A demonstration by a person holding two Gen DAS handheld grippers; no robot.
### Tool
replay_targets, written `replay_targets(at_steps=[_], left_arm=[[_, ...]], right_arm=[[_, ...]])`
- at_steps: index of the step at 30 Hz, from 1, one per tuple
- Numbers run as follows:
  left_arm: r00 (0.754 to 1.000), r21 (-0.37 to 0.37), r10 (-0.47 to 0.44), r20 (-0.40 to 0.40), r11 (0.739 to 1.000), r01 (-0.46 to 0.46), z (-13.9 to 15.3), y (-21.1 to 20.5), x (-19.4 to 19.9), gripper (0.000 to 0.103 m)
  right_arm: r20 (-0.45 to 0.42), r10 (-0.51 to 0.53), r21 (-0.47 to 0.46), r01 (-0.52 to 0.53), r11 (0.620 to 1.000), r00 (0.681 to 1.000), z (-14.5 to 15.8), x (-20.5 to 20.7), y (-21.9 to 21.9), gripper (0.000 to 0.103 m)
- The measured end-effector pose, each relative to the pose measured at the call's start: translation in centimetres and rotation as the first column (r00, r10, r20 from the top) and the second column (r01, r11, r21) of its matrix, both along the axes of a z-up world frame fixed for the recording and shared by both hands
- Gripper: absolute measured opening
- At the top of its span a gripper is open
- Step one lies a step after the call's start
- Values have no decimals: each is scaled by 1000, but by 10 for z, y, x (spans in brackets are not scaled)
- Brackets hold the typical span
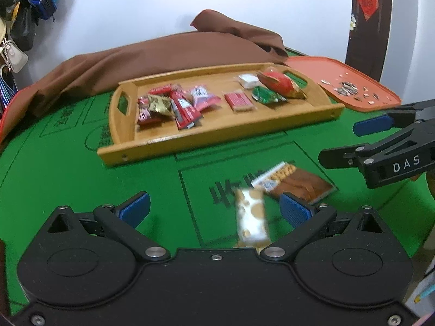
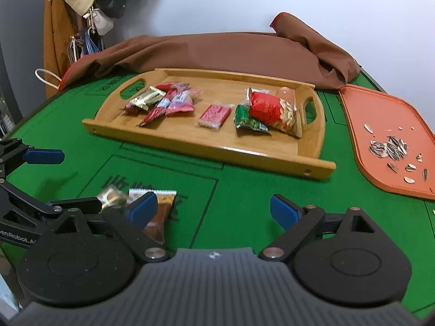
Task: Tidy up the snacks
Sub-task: 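Grasp the gold-spotted wafer with the left tool while the right tool grasps the brown chocolate packet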
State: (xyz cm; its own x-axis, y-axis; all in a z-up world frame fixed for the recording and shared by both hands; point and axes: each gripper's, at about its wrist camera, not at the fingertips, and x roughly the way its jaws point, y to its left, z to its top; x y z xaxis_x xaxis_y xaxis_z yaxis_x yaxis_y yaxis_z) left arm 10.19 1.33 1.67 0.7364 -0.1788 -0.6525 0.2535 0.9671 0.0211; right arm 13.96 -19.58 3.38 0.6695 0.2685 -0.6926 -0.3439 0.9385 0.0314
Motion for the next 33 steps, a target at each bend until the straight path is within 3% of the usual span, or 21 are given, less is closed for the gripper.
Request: replay_targets(at_steps=[9,13,23,25,29,31,33], left_arm=[[999,-22,-22,-29,1000,21,-10,-2,-13,100],[998,-22,-25,-50,999,24,-14,-6,-11,85],[999,-57,-15,-50,998,12,-14,-6,-7,61],[999,-60,-13,-45,998,10,-14,-6,-7,48],[999,-64,-10,-40,998,8,-13,-5,-5,36],[999,-74,-12,-44,997,9,-13,-4,-4,23],[999,-85,-10,-48,996,6,-12,-2,-3,22]], right_arm=[[-3,17,-24,-17,1000,1000,-6,-16,1,96],[-6,30,-39,-31,999,1000,-9,-20,5,96],[-14,54,-46,-55,997,998,-10,-23,12,96],[-16,60,-48,-60,997,998,-10,-23,13,96],[-21,72,-46,-73,996,997,-11,-24,17,96],[-22,78,-46,-79,996,997,-10,-25,19,96],[-24,85,-43,-86,995,996,-10,-25,21,96]])
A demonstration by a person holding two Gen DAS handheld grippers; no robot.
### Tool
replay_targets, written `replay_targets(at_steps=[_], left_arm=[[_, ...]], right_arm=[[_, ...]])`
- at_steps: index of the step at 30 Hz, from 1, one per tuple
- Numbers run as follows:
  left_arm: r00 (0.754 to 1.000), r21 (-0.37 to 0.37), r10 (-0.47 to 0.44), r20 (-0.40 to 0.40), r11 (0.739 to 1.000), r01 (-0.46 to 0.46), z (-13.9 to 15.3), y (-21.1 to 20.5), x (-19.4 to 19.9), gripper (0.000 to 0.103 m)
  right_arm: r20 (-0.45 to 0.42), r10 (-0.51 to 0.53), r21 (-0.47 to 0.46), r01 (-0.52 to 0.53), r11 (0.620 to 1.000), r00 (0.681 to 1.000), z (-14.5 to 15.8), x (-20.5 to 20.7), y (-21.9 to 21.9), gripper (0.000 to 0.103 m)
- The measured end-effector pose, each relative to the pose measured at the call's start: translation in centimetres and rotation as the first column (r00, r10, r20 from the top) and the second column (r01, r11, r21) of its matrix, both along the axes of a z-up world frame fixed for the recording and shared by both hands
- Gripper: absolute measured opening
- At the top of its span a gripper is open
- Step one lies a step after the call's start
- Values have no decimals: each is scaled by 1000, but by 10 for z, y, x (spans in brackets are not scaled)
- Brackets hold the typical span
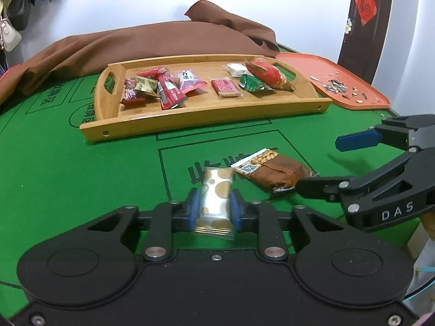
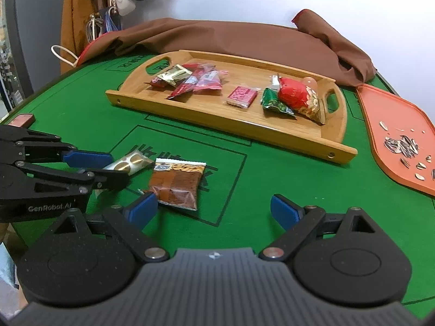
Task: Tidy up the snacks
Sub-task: 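Grasp the gold-spotted wafer with the left tool while the right tool grasps the brown chocolate packet, then carry the wafer and chocolate packet over the bamboo tray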
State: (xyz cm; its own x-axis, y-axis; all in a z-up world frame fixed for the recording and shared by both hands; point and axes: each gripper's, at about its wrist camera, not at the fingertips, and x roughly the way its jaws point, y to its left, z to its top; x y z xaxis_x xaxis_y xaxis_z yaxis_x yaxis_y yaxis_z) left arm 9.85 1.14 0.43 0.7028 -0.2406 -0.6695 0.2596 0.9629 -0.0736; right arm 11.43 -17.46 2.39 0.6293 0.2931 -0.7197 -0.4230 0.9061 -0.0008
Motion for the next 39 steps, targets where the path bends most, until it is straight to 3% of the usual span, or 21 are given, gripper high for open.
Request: replay_targets(at_steps=[11,22,39], left_arm=[[1000,-19,30,9,999,-29,6,8,0,19],[999,-35,40,7,999,-40,7,10,-2,18],[998,-49,64,-7,997,-64,-1,9,3,21]], right_arm=[[-16,33,26,-33,999,999,-2,1,14,95],[-33,22,84,-19,996,999,-3,7,25,78],[-27,-35,78,37,996,999,-10,8,30,55]])
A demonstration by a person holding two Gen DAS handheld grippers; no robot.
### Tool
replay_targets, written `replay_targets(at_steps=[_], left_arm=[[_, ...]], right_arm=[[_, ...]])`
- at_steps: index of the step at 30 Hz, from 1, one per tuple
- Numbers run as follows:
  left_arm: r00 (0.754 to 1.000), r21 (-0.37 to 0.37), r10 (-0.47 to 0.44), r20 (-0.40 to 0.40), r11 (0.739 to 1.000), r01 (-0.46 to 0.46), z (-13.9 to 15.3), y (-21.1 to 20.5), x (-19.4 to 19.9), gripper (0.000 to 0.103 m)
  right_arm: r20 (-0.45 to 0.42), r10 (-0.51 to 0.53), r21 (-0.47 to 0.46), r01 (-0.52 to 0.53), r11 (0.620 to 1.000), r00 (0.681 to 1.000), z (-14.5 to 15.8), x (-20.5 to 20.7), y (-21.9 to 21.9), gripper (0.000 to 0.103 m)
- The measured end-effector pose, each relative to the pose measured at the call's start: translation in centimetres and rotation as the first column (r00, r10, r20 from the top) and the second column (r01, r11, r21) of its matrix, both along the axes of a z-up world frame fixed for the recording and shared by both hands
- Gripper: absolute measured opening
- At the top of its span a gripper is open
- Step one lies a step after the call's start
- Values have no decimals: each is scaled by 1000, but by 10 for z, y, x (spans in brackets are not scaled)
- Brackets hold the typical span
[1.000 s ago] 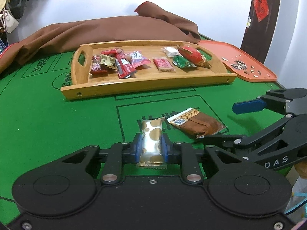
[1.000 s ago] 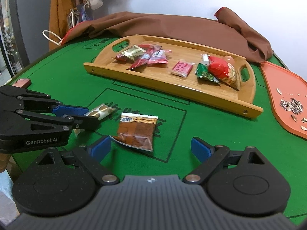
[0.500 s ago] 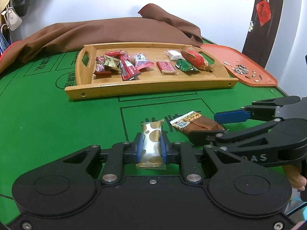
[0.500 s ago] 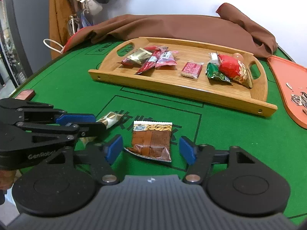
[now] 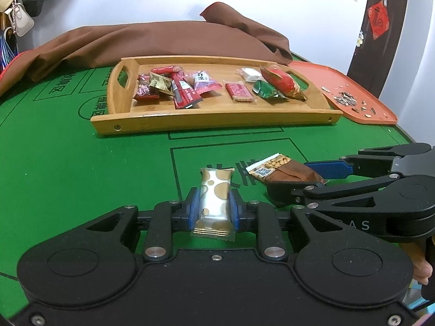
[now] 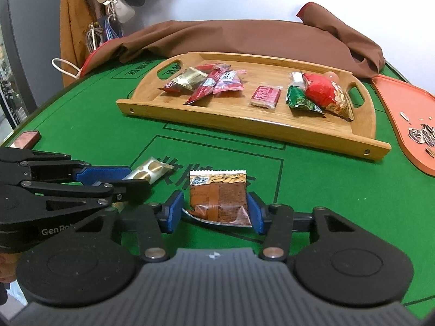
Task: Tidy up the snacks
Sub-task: 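Carry the wafer and chocolate packet over the bamboo tray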
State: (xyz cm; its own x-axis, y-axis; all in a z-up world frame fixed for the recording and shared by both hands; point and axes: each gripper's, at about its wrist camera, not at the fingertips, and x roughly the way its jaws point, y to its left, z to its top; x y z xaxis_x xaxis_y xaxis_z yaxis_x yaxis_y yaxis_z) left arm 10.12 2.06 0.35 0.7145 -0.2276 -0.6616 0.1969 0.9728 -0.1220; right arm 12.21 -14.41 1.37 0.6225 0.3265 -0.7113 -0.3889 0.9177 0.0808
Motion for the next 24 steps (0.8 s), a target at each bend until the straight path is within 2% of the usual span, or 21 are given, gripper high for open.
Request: replay_targets(at_steps=[18,21,22,24], left_arm=[[1000,5,24,15,1000,-24,9,-1,1,19],[1000,10,29,11,1000,-30,7,0,3,19],[999,11,31,10,999,-31,7,0,3,19],[999,13,35,6,999,-35,6,0,4,19]], right_arm=[[19,-44,1,44,999,999,7,0,-8,53],[22,-40,0,40,999,999,4,-1,-10,58],[28,-42,-2,42,999,999,4,-1,-10,67],[52,-46,-18,47,999,998,3,-2,-8,68]])
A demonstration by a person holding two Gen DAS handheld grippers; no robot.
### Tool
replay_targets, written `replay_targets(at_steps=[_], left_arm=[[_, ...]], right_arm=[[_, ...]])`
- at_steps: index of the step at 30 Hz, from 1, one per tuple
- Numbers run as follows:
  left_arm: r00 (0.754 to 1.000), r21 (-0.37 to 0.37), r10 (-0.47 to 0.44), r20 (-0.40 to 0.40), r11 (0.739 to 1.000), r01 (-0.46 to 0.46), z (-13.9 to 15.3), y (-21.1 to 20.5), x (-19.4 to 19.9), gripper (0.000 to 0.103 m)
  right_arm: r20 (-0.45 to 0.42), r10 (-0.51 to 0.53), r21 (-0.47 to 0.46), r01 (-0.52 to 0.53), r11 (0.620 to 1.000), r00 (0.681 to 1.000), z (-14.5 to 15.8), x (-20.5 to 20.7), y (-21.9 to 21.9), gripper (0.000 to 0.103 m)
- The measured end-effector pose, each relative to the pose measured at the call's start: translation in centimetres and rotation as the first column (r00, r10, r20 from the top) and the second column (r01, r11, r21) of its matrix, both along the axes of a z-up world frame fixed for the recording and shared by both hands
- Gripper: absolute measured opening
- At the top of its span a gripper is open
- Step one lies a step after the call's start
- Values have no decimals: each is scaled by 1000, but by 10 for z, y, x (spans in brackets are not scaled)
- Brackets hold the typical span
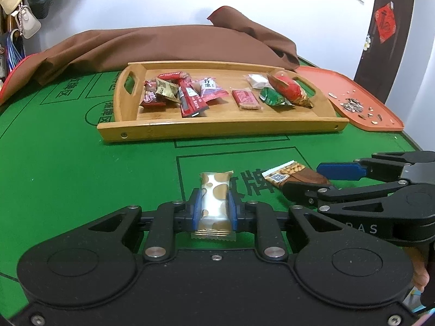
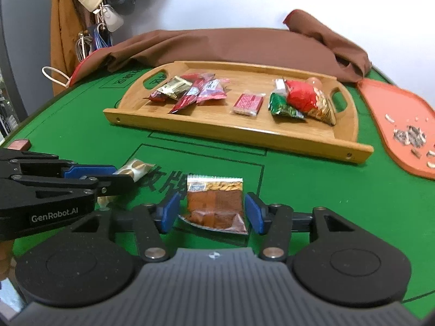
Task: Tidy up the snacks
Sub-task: 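Carry the wafer and chocolate packet over the bamboo tray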
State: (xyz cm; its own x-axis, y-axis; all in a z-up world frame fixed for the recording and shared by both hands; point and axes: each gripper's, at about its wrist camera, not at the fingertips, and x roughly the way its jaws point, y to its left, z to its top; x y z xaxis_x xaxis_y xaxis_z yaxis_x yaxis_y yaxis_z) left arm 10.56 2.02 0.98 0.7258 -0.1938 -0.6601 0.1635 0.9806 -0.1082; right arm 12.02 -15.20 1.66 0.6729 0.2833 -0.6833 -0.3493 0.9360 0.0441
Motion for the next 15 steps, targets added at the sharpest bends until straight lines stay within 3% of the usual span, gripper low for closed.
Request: replay_targets(at_steps=[4,8,12,15], left_arm=[[1000,7,3,-2,1000,-3,-1,-1,2,19],[1000,5,7,-2,1000,-7,-2,-3,2,19],[1000,8,7,-6,1000,-7,-3,-4,3,19],[1000,7,10,-4,1000,-10,-2,-3,4,19]], right_arm=[[27,-5,-41,6,999,1000,-1,2,6,70],[-1,-24,-47,24,999,1000,-6,9,8,70],[4,-26,-52,26,998,1000,-7,7,10,53],[-3,-22,-43,21,999,1000,-5,8,11,49]])
